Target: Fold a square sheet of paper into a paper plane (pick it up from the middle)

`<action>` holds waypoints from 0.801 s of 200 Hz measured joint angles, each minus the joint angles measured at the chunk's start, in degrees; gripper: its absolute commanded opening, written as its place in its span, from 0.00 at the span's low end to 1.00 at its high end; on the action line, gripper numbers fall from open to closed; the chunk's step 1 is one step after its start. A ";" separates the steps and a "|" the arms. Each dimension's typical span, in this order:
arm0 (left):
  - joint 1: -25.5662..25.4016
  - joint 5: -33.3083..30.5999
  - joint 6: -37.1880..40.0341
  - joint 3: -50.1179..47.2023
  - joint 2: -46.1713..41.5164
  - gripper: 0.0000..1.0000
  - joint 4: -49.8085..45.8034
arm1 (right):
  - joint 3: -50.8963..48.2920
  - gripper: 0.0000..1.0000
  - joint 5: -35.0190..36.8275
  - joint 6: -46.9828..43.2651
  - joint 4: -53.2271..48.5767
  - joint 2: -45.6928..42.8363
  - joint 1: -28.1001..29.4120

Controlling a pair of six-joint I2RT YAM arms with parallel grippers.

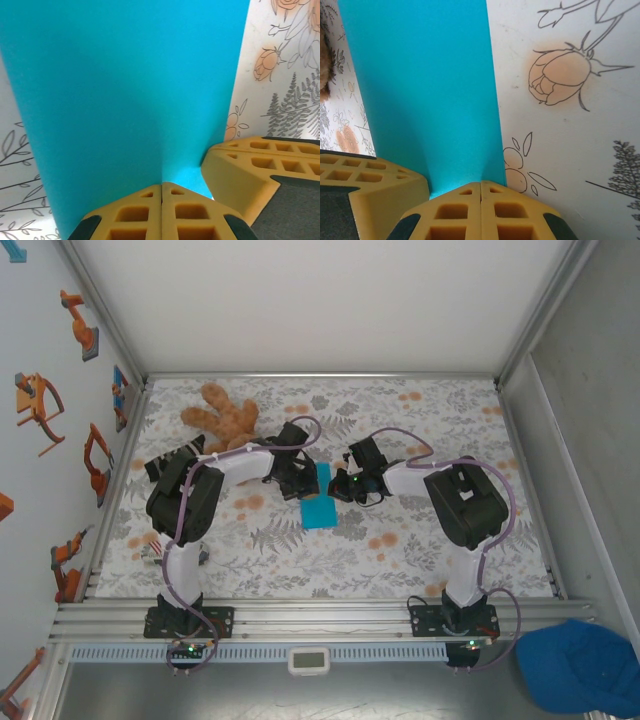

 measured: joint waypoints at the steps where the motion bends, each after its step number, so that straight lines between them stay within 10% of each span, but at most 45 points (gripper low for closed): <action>1: 0.00 -0.07 0.09 -0.02 0.00 0.05 -0.02 | 0.00 0.00 0.00 -0.02 0.00 0.00 0.00; 160: 7.13 -6.36 10.19 -10.43 -8.55 0.03 -0.15 | 1.18 0.00 0.85 -2.97 -1.81 0.70 0.28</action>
